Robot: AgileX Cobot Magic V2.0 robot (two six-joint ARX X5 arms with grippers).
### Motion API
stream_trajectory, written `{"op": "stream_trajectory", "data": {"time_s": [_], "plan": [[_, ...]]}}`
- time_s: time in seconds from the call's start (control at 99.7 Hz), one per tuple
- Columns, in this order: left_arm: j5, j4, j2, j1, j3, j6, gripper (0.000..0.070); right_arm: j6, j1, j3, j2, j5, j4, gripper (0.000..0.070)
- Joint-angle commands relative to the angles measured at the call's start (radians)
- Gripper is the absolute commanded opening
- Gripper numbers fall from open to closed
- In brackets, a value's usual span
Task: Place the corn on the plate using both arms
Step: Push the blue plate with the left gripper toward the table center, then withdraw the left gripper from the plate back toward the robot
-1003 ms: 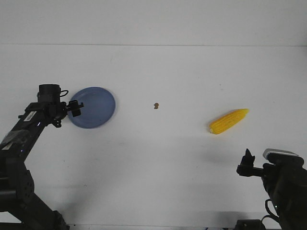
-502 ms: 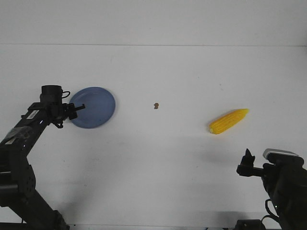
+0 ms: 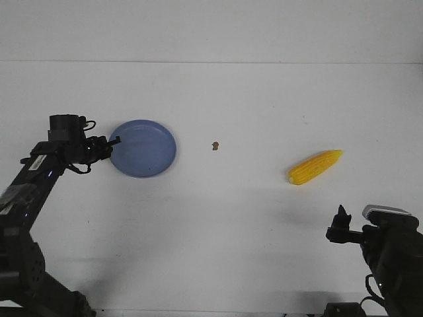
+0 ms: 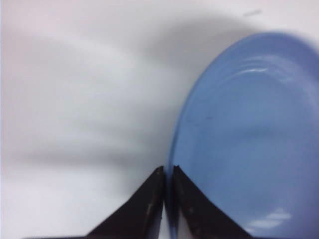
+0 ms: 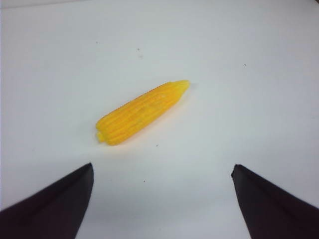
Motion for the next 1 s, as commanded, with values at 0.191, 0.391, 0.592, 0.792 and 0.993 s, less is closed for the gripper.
{"op": "stream_trajectory", "data": {"time_s": [0.191, 0.391, 0.592, 0.792, 0.993], "plan": [[0.1, 0.031, -0.173, -0.079, -0.056, -0.073, 0.0004, -0.001, 0.0, 0.016, 0.0, 0.0, 0.024, 0.0587], [0.1, 0.074, -0.351, -0.219, -0.264, -0.122, 0.0005, -0.001, 0.0, 0.016, 0.0, 0.0, 0.025, 0.0588], [0.1, 0.089, -0.443, -0.336, -0.404, -0.172, 0.0005, 0.0, 0.0, 0.016, 0.0, 0.0, 0.029, 0.0587], [0.094, 0.153, -0.411, -0.41, -0.452, -0.19, 0.0005, 0.001, 0.0, 0.016, 0.0, -0.001, 0.033, 0.0587], [0.079, 0.205, -0.329, -0.466, -0.454, -0.197, 0.0005, 0.003, 0.0, 0.016, 0.0, -0.001, 0.032, 0.0587]]}}
